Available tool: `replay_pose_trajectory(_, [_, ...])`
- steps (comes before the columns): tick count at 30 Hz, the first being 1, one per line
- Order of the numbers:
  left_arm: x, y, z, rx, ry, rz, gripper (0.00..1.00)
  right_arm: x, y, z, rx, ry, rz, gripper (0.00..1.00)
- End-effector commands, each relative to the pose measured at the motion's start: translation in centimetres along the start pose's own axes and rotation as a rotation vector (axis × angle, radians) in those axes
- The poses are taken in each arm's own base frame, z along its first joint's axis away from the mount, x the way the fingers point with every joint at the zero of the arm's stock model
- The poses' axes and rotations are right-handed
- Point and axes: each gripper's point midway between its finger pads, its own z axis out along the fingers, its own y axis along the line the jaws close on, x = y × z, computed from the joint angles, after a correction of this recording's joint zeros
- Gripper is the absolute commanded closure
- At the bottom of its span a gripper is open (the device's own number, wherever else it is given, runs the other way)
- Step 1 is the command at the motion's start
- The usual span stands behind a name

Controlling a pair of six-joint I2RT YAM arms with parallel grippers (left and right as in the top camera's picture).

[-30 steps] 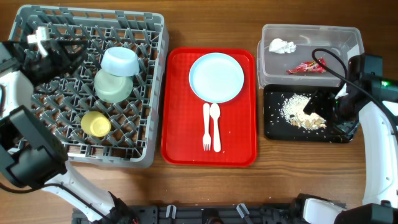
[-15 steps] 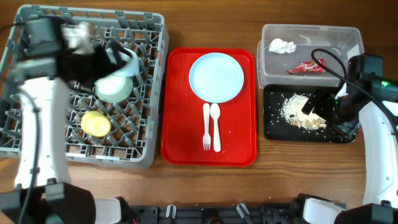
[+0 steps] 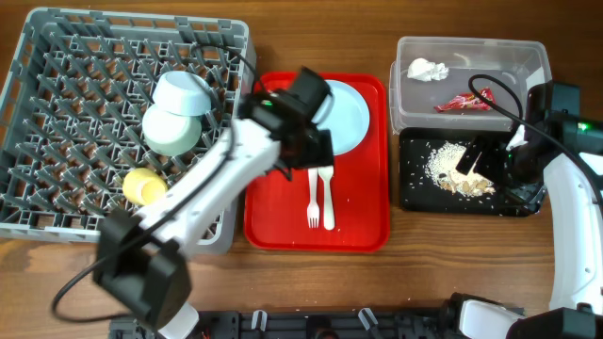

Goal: Sort waste into correct bins and load items into the dishwasher rack
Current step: 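Grasp the white plastic fork on the red tray with the left gripper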

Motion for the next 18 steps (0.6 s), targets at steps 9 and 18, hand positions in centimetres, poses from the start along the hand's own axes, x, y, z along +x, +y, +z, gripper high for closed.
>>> replay_pose_trajectory(9, [2.9,1.3,9.1,-0.249,0.137,-0.013,0.08,-0.2,0.2,-0.4,-0.015,-0.012,-0.019,0.00])
replay_pose_trajectory(18, [4.6,2.9,11.1,-0.282,0.170,-0.008,0.11,-0.2,0.2,-0.4,-0.016,-0.012,-0.019,0.00])
